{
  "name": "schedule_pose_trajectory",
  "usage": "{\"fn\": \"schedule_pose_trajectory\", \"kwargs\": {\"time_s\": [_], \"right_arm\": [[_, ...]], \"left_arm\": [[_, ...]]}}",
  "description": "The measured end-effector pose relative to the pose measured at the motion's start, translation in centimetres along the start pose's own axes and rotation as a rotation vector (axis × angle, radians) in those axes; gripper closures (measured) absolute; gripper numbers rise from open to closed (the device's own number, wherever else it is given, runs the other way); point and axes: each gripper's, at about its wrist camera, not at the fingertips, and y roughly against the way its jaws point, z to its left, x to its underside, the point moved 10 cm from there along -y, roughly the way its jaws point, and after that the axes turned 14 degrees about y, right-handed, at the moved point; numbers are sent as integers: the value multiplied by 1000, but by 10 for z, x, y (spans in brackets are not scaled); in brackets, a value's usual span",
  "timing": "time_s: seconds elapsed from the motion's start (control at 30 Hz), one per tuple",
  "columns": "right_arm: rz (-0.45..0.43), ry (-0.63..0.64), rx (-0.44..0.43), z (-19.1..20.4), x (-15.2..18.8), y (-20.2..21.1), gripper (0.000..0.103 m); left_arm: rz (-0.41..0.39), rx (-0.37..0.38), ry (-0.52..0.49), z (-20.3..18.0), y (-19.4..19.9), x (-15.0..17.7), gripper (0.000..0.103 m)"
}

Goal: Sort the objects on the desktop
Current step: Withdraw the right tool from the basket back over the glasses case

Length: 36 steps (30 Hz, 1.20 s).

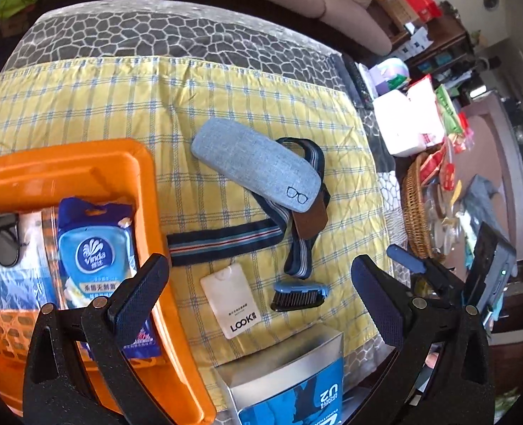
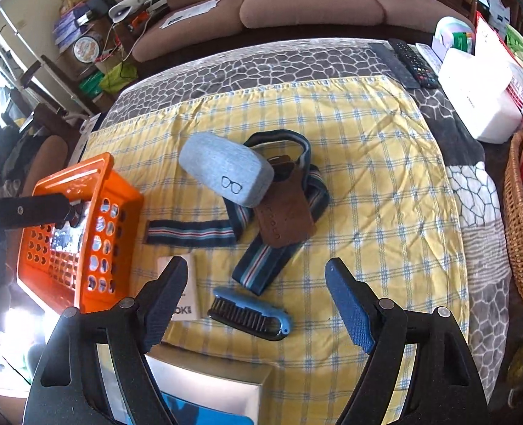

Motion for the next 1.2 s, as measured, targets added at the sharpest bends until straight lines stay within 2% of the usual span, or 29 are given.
{"fn": "schedule_pose_trajectory", "kwargs": {"time_s": [0.17,0.4,0.5,0.6,0.67,0.87,1.0,1.1,1.2], "right_arm": [[-6,-22,-33,-15,1,-18,21],[-77,-108,-161,-11,-19,-39,21],[-104,-141,-195,-10,-28,-49,21],[-133,-178,-224,-13,-34,-59,26],[-145,-179,-230,-13,-36,-65,26],[-141,-197,-254,-16,-42,-82,26],[-146,-226,-285,-17,-46,-87,26],[-140,-255,-303,-18,-48,-93,41],[-132,-269,-323,-14,-49,-97,42]], "left_arm": [[38,2,3,-17,-30,-24,0],[81,-4,-10,-34,-68,-56,0],[100,-32,-29,-35,-82,-67,3],[119,-76,-36,-31,-95,-77,12],[113,-115,-39,-25,-102,-83,12],[125,-163,-3,-8,-116,-104,12],[137,-214,-19,-1,-122,-113,11],[158,-231,-19,4,-129,-113,11],[177,-213,-6,6,-135,-110,10]]}}
